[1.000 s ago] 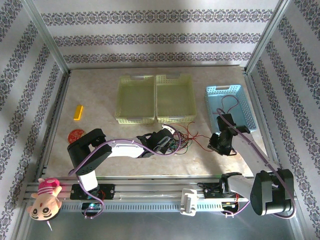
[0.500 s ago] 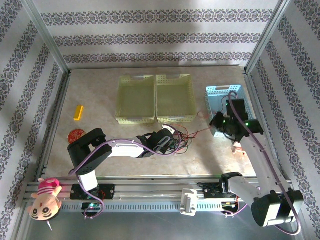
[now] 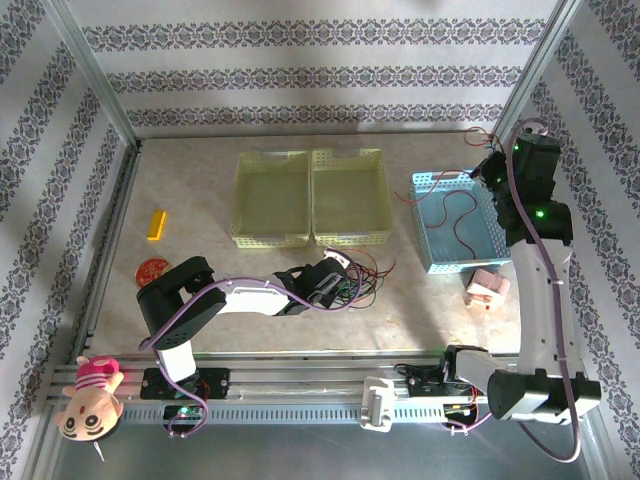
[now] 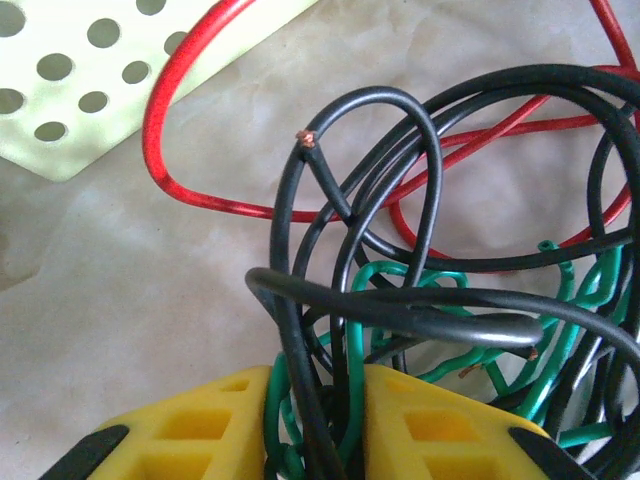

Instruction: Untangle the cables

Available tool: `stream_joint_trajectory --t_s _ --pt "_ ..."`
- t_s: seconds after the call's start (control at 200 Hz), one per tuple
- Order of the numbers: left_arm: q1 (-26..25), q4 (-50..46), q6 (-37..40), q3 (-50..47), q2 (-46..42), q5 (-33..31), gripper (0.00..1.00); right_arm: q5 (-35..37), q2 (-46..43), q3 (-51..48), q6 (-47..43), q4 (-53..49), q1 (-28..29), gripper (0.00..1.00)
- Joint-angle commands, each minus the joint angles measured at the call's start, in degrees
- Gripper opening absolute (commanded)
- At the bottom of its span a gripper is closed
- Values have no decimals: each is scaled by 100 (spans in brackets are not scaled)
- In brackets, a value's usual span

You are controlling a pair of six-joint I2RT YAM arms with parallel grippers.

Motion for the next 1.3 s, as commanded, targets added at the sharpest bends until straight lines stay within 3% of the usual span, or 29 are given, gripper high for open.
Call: stream_joint_trajectory --t_s 0.0,0.175,0.605,0.66,0.73,0.785,1.079,1.184,1.294 --pt "-9 -693 52 -137 208 58 27 631 181 -35 -179 329 -186 0" --pt "-14 -685 46 -133 210 55 29 970 295 -741 -22 579 -216 0" --pt "-15 -697 105 -85 239 121 30 -162 1114 -2387 1089 774 -275 0" --pt "-16 -706 116 -88 243 122 30 -248 1238 -2433 1228 786 -295 10" --pt "-16 -710 116 -91 229 120 30 -299 1333 -2412 1290 766 -313 36" --pt "-15 -712 107 -102 213 107 30 -222 1376 -2334 1290 656 -313 45" --pt "-18 -666 72 -150 197 67 30 788 643 -2371 1299 258 -321 60" --pt "-16 -652 63 -154 187 59 31 667 281 -2408 1227 95 -321 61" --pt "-18 -633 72 -163 179 68 30 -3 -5 -2486 1035 10 -289 61"
